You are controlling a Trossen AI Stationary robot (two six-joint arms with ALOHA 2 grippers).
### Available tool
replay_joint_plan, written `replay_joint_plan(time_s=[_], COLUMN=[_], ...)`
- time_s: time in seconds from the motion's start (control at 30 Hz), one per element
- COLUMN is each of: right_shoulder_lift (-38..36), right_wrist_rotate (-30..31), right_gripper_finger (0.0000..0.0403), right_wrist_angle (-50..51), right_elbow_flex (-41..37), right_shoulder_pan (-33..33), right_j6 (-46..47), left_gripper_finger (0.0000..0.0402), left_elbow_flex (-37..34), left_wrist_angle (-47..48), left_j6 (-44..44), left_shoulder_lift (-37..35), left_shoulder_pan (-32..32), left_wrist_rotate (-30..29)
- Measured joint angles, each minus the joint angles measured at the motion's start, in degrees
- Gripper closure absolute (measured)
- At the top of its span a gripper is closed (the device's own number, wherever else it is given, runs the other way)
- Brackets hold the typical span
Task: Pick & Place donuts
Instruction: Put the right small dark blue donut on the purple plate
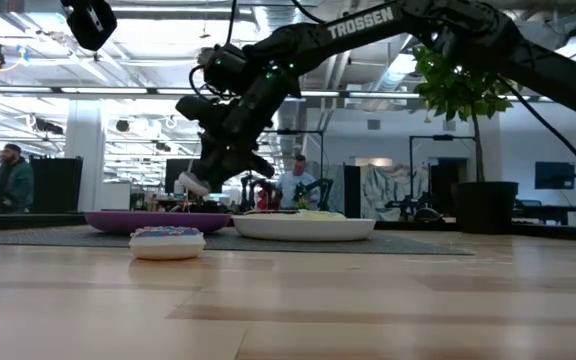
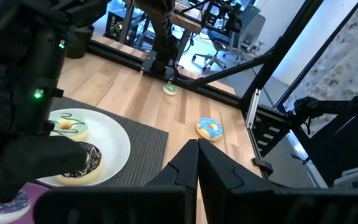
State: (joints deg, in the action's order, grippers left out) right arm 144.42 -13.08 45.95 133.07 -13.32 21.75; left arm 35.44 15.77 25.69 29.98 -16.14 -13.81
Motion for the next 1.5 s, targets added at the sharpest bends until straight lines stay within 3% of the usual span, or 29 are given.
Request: replay_joint_plan(time_s=[0.63, 1.27, 1.5], right_shoulder_lift=[0.3, 0.3, 0.3], right_wrist_rotate=[3.0, 6.0, 6.9], right_gripper_finger=[0.0337, 0.0245, 0.0232], right_wrist_angle=[2.6, 4.1, 4.2], right_elbow_flex=[-0.1, -0.1, -0.1], right_shoulder_pan=[-1.5, -0.1, 0.1], right_j6=[-1.4, -2.3, -2.3], left_gripper_finger=[0.0402, 0.0402, 0.0402], left_elbow_flex=[0.0, 0.0, -0.1], left_wrist_angle=[0.2, 0.3, 11.3], left_j6=[0.9, 2.1, 3.5], left_shoulder_lift=[0.0, 0.0, 2.7], left_shoulder_pan=[0.0, 0.0, 0.0], left_wrist_rotate=[0.4, 1.5, -4.0])
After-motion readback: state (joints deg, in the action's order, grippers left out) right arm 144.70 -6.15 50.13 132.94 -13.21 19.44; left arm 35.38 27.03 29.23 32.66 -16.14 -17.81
